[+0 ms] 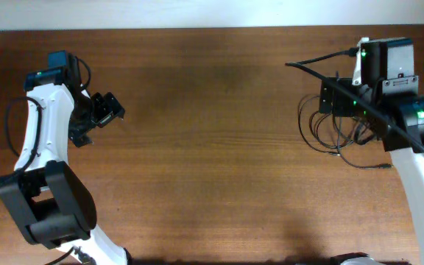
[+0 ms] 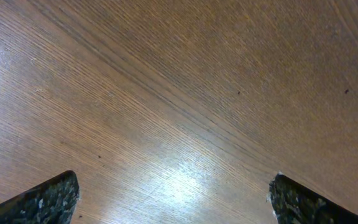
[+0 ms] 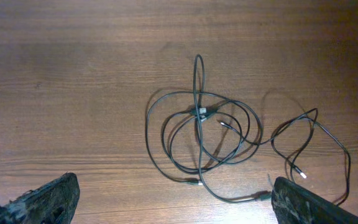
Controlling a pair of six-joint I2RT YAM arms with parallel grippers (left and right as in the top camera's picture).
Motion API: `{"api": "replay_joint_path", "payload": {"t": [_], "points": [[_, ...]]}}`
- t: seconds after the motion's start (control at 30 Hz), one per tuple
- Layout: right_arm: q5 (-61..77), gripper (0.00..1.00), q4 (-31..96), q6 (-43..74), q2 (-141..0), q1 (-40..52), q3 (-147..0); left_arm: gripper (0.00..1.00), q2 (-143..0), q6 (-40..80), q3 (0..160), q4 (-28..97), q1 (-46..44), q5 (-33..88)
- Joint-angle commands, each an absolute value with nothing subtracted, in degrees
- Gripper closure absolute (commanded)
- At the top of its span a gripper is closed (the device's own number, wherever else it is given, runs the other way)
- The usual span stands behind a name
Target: Untangle cables
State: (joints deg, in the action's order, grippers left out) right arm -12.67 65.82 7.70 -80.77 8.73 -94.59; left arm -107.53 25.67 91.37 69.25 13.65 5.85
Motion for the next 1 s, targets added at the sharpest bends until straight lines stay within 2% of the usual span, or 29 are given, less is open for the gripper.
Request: {"api": "replay_joint_path", "payload": {"t": [0.0, 0.17, 0.43, 0.57, 0.63, 0.77, 0.97], "points": [[-13.78, 0.02, 65.56, 7.73, -77.95, 8.91, -94.61, 0.01, -107.53, 24.75, 91.70, 69.30, 13.93, 6.42], [-11.11, 0.02, 50.54, 7.73, -62.67, 8.88, -89.32, 0.01, -107.53, 24.75, 91.70, 69.28, 13.93, 6.42], [-6.83, 0.02, 12.01, 7.73, -28.62, 8.88, -53.74, 0.01, -107.53, 24.75, 91.70, 69.30, 13.93, 6.42], [-6.81, 0.02, 4.03, 7.75, -16.03, 8.88, -41.12, 0.01, -107.53, 24.75, 91.70, 69.30, 13.93, 6.42], [-6.85, 0.02, -4.12, 7.73, -10.39, 8.88, -32.84, 0.01, -107.53, 24.75, 91.70, 69.28, 13.93, 6.42], [-6.61, 0.02, -14.33, 7.94, -4.51, 8.23, -22.00, 0.01, -107.53, 24.75, 91.70, 69.30, 13.93, 6.42], [-6.63, 0.02, -15.88, 7.92, -0.19, 7.40, -14.96, 0.01, -107.53, 24.75, 91.70, 69.30, 13.93, 6.42]]}}
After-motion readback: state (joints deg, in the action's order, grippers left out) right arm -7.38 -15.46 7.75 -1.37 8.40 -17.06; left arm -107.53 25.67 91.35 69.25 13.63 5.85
